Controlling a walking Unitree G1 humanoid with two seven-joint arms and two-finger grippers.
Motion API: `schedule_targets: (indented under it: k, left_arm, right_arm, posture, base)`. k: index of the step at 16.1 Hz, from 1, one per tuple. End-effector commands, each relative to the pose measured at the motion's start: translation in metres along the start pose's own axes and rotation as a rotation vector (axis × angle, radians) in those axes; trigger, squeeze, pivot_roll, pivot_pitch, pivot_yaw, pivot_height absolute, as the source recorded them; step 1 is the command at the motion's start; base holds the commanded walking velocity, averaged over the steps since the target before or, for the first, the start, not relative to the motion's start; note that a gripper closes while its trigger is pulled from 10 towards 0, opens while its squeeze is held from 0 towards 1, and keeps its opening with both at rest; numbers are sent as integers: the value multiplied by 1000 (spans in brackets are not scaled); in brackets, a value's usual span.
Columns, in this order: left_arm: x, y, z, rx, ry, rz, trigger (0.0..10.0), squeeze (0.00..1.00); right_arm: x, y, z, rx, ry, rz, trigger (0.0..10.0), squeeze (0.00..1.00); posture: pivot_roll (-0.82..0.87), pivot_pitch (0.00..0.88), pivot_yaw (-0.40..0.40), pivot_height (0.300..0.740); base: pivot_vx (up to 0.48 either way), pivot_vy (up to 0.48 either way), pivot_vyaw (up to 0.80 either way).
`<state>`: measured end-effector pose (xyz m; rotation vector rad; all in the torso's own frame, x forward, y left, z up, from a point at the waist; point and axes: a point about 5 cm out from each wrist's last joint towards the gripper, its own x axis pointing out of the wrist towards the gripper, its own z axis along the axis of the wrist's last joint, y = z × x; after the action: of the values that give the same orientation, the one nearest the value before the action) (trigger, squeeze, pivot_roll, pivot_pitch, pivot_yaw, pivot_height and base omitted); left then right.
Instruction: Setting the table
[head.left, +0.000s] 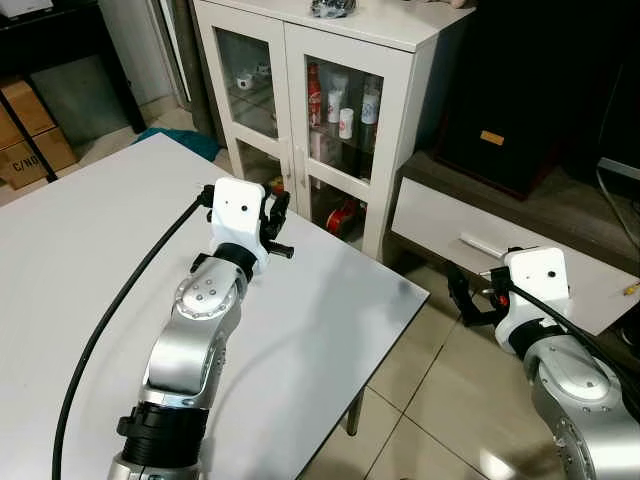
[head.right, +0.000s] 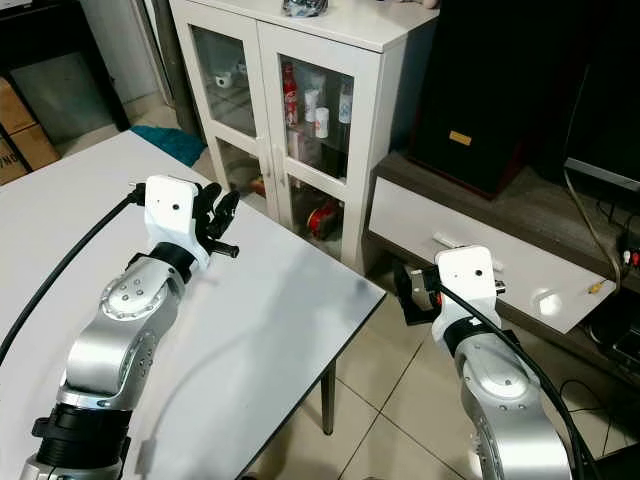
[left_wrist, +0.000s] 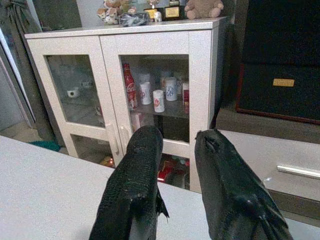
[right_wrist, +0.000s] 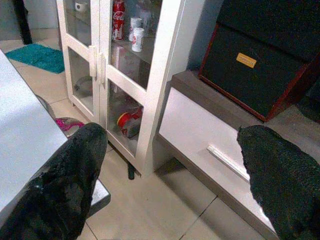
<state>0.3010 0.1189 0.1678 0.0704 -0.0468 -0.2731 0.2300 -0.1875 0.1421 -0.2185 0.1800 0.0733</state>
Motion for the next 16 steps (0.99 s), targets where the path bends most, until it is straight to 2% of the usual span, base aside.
schedule_targets:
  k: [1,2,4,6,9,12,14,15,16]
  left_arm:
    - [-65,38,-17,56,172,311,10000,0]
    - [-63,45,-17,67,172,295,10000,1000]
    - [-62,48,-19,84,180,266,10000,1000]
    - [-64,49,-17,103,171,266,10000,1000]
    - [-65,51,-3,103,122,287,10000,1000]
    - [-64,58,3,129,97,318,10000,1000]
    - [-63,62,4,108,51,393,10000,1000]
    - [-64,65,2,109,62,431,10000,1000]
    - [-65,62,-1,98,93,369,10000,490]
  right_arm:
    - [19,17,20,238,-86,17,10000,0]
    - [22,19,17,261,-87,45,10000,1000]
    - [25,22,15,285,-88,80,10000,1000]
    - [24,23,16,269,-100,93,10000,1000]
    - [28,24,22,268,-140,100,10000,1000]
    - [27,25,22,193,-165,118,10000,1000]
    - [27,20,19,170,-161,98,10000,1000]
    - [28,18,20,165,-163,95,10000,1000]
    - [28,18,22,168,-170,87,10000,1000]
  posture:
    - [55,0,-16,740]
    - [72,0,-19,740]
    - [75,0,-24,740]
    - [84,0,-32,740]
    - [92,0,-37,740]
    - [90,0,-27,740]
    - [86,0,-28,740]
    - [83,0,-27,740]
    - [83,0,-21,740]
  base:
    - [0,0,0]
    - [0,0,0]
    - [0,0,0]
    - [0,0,0]
    - [0,0,800]
    - [0,0,800]
    - [0,0,800]
    - [0,0,800]
    - [0,0,800]
